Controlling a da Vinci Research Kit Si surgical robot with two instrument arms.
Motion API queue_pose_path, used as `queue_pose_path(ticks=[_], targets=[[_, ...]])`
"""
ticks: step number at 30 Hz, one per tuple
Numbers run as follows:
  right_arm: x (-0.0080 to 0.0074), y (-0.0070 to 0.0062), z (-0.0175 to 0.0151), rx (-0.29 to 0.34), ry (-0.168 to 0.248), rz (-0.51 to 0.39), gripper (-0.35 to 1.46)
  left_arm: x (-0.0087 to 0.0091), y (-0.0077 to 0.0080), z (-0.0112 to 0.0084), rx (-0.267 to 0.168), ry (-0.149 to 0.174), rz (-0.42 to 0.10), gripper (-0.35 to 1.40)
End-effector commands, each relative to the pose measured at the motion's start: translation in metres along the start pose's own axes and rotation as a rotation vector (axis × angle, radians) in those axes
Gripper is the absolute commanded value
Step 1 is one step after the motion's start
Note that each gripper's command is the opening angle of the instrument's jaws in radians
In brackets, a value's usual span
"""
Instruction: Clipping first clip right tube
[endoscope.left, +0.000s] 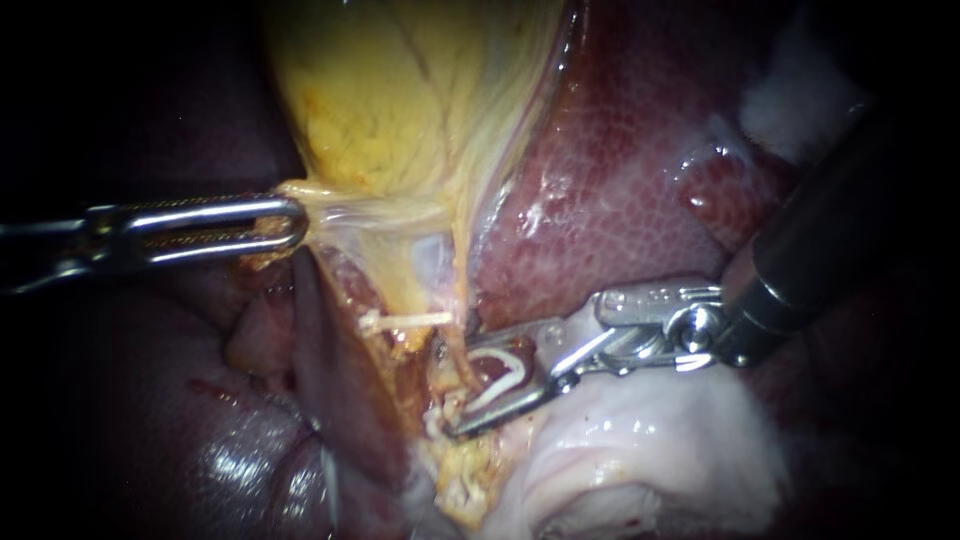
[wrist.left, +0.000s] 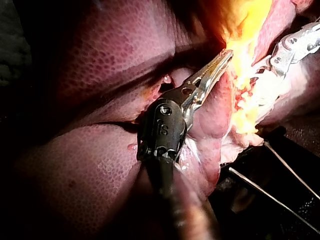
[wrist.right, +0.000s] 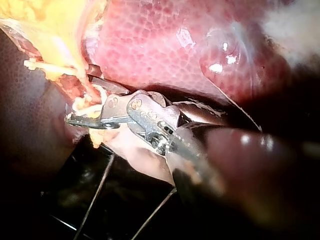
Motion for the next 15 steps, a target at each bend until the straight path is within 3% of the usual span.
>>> queue_pose_path(ticks=[1, 15], targets=[[0.0, 0.0001, 0.0, 0.009, 0.007, 0.006, 0.55, 0.0, 0.0001, 0.0, 0.001, -0.003, -0.001, -0.35], [0.0006, -0.0002, -0.0008, 0.1, 0.088, 0.065, 0.54, -0.0002, 0.0013, -0.0005, 0.007, -0.009, -0.009, -0.35]])
